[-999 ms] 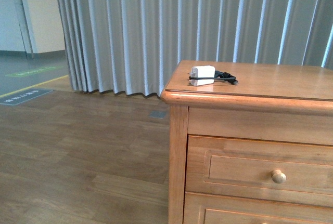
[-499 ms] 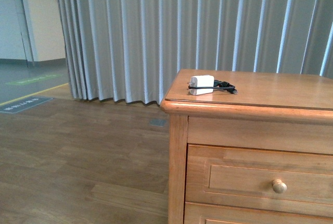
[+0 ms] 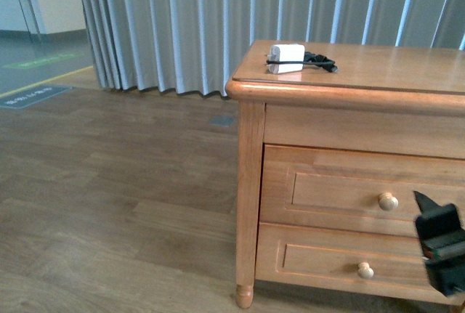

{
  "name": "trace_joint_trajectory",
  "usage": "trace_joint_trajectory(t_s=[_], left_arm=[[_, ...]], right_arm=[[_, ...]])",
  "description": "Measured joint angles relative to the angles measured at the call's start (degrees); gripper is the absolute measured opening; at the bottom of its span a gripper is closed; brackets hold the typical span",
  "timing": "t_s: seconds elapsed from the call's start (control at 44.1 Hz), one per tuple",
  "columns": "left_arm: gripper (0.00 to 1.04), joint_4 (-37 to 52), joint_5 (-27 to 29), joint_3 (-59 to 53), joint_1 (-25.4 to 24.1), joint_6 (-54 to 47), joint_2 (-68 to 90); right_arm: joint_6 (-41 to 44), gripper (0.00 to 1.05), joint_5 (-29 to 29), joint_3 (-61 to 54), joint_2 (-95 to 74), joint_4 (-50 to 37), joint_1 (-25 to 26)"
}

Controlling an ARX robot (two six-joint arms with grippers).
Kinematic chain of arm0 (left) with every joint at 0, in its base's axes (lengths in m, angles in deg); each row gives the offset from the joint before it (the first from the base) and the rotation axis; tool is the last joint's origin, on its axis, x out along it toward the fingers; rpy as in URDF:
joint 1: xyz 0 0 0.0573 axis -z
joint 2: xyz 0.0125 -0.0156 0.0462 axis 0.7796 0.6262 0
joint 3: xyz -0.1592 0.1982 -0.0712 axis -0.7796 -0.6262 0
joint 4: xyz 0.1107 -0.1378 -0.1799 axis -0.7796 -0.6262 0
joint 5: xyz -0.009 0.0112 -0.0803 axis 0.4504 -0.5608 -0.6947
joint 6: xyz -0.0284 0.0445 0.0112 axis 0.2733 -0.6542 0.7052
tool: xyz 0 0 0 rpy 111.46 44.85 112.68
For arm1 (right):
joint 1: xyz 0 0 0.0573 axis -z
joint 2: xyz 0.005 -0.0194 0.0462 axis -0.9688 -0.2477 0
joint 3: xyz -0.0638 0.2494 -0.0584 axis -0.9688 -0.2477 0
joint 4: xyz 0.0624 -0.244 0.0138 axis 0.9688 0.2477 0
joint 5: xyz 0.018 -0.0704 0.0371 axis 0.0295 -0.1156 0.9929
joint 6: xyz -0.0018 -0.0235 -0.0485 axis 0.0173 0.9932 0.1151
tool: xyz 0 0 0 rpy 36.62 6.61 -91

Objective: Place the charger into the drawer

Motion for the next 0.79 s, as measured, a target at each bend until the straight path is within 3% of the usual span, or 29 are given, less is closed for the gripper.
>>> trace_joint_trajectory(t_s=[0.25, 0.794], left_arm=[[0.99, 0.0, 0.0, 0.0, 0.0, 0.0, 0.02], [0.99, 0.0, 0.0, 0.0, 0.0, 0.0, 0.0]], right_arm=[[1.16, 0.96, 0.17, 11.02, -22.71, -8.92, 0.15], [0.96, 0.96, 0.22, 26.36, -39.95, -12.48, 3.96]])
